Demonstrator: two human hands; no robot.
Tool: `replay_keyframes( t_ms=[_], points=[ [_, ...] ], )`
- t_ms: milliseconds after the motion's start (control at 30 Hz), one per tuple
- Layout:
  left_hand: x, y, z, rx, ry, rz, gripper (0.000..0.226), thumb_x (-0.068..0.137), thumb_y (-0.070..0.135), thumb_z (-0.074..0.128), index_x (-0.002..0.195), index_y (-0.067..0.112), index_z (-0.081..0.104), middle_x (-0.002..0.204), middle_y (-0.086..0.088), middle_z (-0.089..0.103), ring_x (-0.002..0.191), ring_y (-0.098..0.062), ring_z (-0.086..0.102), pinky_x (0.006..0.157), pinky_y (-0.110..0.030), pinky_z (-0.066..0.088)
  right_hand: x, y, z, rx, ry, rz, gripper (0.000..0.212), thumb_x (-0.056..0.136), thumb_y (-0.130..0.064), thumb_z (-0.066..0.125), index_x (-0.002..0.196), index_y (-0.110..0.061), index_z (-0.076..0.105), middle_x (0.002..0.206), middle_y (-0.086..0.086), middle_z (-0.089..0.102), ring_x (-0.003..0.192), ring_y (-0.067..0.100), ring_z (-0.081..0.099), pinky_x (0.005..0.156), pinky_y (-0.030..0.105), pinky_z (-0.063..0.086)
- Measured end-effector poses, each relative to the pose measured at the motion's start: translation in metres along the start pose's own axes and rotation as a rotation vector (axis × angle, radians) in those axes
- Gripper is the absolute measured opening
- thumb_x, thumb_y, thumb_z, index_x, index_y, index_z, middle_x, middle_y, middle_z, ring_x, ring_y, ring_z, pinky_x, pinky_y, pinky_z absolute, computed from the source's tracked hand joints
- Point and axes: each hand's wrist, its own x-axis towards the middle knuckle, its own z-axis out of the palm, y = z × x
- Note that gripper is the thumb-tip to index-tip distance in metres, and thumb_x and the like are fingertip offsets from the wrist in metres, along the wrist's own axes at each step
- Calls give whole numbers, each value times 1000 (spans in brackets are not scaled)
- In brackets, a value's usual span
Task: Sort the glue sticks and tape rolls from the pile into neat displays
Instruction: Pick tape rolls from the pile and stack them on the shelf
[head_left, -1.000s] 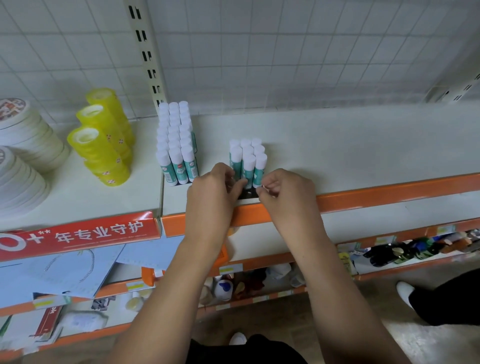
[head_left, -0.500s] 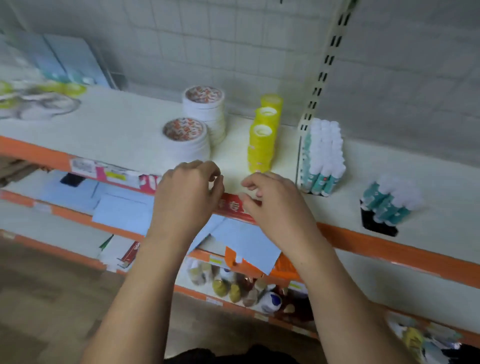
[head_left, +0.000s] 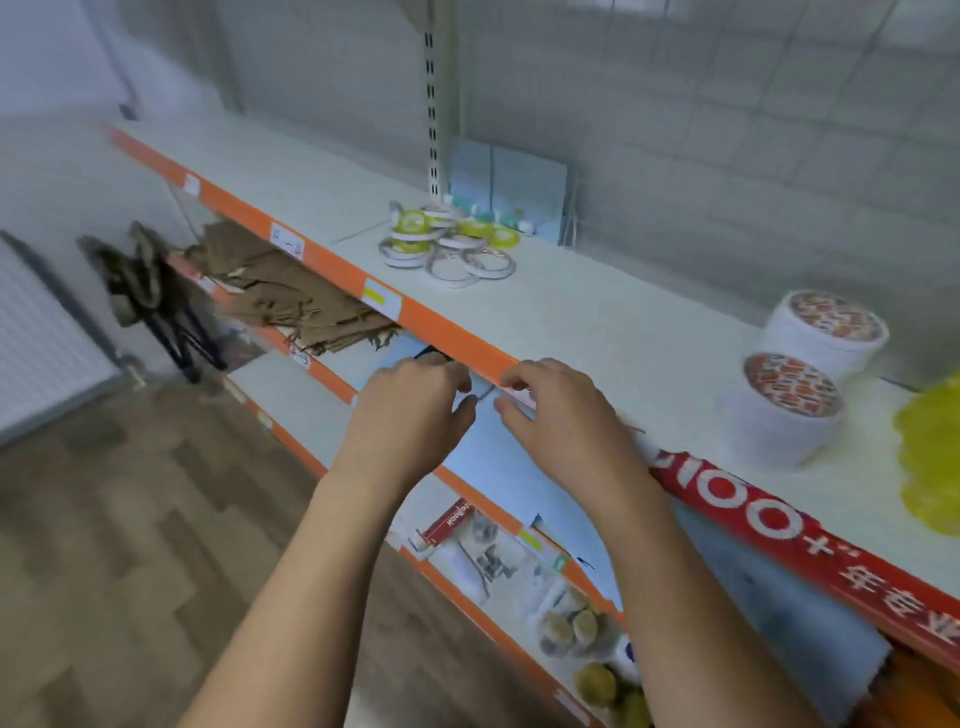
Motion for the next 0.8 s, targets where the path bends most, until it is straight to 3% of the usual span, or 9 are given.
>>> replay_keyframes(
  t_ms=[333,500,600,800],
  points=[
    [89,-68,22,-92,-21,-3,26,95,33,50,112,21,65,106,2,63,95,-22,60,75,-37,51,110,-9,37,-2,1,35,27,93,-38,58,116,-26,65,114,-5,62,102,15,58,85,39,52],
    [139,-97,32,-97,-37,-52,26,93,36,50,111,23,63,105,2,61,99,-23,59,66,-31,41,165,-11,51,28,-19,26,25,92,-37,60,113,-27,65,113,-5,62,103,15,58,87,38,50],
    [167,-114,37,-108,16,-76,27,92,37,53,113,23,63,109,1,62,101,-24,60,66,-30,37,193,-11,57,5,-31,5,23,91,-33,58,112,-26,66,112,-4,62,103,16,57,85,37,50],
    [221,-144,50,-203,23,-85,35,91,34,57,122,18,59,124,-3,56,113,-27,54,83,-41,49,239,-12,69,4,9,38,15,91,-27,59,103,-24,68,105,-2,63,97,17,60,81,38,52]
  ],
)
